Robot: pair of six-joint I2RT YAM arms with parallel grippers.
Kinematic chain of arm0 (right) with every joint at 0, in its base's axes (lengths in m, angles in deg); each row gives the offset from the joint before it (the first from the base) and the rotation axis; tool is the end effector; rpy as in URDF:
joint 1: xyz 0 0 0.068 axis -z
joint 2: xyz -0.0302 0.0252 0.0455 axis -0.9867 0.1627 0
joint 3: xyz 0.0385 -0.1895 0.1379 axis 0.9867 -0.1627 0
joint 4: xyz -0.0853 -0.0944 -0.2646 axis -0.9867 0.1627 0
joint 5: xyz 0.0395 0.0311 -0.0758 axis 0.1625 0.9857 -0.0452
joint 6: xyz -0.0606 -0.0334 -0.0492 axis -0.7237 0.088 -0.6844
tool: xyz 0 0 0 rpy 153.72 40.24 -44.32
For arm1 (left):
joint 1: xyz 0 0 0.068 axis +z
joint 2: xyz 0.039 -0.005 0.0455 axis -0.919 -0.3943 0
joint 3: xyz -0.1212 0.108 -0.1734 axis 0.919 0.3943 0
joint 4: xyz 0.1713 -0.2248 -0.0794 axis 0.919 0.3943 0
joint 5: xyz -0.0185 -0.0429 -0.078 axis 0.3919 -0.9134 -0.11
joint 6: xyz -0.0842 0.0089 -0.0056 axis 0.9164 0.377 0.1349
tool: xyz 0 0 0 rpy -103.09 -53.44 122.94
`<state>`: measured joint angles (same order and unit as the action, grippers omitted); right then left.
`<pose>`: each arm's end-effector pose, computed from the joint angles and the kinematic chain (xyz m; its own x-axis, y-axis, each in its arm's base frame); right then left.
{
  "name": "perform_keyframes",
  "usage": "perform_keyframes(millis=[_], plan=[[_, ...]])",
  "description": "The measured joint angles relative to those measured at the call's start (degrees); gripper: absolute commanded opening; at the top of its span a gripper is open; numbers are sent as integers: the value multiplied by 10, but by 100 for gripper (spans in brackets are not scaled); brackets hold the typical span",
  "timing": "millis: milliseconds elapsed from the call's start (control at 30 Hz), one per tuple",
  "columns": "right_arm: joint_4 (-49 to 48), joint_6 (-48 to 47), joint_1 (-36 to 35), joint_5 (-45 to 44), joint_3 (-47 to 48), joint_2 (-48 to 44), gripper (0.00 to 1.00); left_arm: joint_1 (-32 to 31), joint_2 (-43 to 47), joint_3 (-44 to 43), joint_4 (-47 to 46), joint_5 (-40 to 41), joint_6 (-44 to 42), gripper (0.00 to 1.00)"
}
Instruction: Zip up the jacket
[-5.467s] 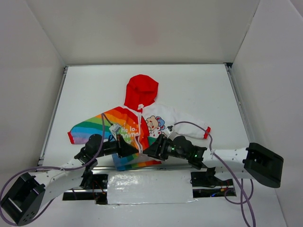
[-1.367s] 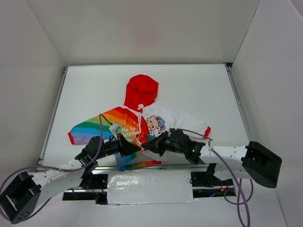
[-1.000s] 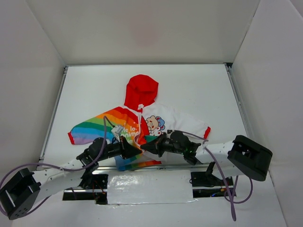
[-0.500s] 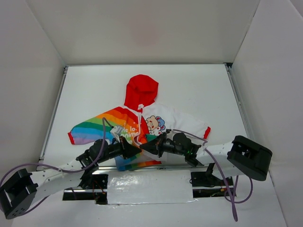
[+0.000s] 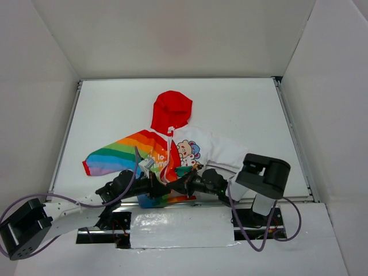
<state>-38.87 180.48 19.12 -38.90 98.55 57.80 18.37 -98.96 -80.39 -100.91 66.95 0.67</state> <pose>0.1227 0.2476 0.0363 -0.8054 0.4052 0.4327 0.4853 0.0317 0.8737 0.1498 -0.1984 0.0879 -0.7732 -0.2167 -0.5960 0.4709 0.4333 -0.7684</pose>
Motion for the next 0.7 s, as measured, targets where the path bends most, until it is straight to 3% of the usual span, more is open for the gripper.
perform_keyframes(millis=[100, 400, 700], plan=[[-12, -4, -1, -1, 13, 45, 0, -3, 3, 5, 18, 0, -6, 0], [-26, -2, 37, 6, 56, 13, 0, -15, 99, 5, 35, -4, -7, 0], [-28, 0, 143, 38, 72, 30, 0, -30, 51, 5, 12, -14, -7, 0]])
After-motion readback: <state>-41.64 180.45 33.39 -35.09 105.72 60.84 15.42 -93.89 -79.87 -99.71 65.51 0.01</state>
